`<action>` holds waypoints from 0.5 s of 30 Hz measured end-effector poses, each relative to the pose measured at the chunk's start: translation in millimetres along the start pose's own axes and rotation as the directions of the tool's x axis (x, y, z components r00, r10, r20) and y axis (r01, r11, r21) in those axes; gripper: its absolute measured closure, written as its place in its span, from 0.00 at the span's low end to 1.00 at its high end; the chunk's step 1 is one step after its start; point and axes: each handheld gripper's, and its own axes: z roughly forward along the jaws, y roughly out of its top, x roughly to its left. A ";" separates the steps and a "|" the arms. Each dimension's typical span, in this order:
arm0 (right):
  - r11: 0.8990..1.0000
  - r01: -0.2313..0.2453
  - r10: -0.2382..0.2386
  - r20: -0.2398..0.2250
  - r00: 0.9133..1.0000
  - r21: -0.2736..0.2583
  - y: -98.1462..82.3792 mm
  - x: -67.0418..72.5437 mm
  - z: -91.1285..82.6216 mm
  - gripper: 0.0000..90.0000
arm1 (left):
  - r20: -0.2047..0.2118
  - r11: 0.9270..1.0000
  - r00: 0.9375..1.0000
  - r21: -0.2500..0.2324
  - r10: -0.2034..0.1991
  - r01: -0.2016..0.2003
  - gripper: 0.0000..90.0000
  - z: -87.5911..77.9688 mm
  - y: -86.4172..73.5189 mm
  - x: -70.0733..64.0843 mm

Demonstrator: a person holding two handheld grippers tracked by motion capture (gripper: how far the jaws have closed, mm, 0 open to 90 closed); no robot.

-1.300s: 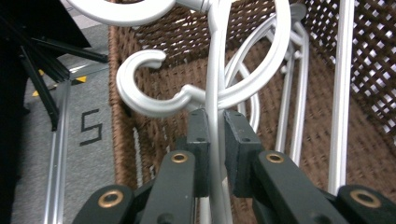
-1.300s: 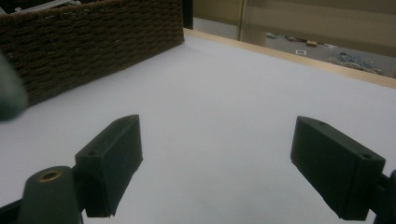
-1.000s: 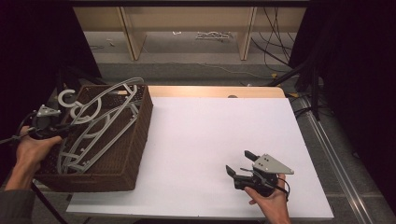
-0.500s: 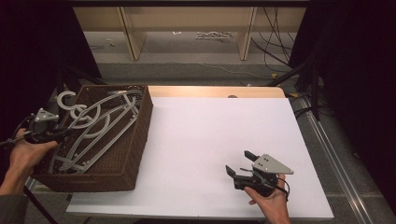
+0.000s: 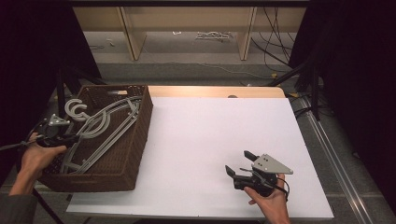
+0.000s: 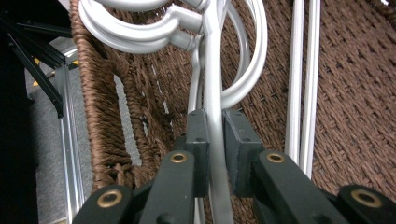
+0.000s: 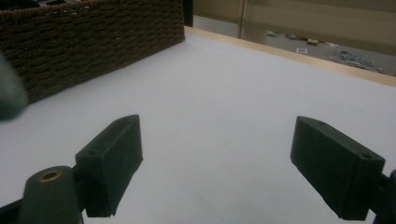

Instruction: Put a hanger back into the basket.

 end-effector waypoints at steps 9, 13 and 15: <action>1.000 -0.007 0.007 -0.009 1.000 -0.008 -0.3 0.6 1.1 0.20 | -0.018 0.998 0.998 -0.007 -0.067 0.067 0.76 15.0 1.3 -2.7; 1.000 0.001 -0.001 0.000 1.000 -0.003 -0.1 -0.8 0.2 0.20 | -0.047 0.993 0.993 -0.051 -0.108 0.105 0.61 7.2 7.5 -4.5; 1.000 -0.001 0.001 -0.001 1.000 -0.004 0.0 -0.3 -0.1 0.20 | -0.042 0.985 0.988 -0.097 -0.148 0.143 0.54 1.9 11.5 -6.7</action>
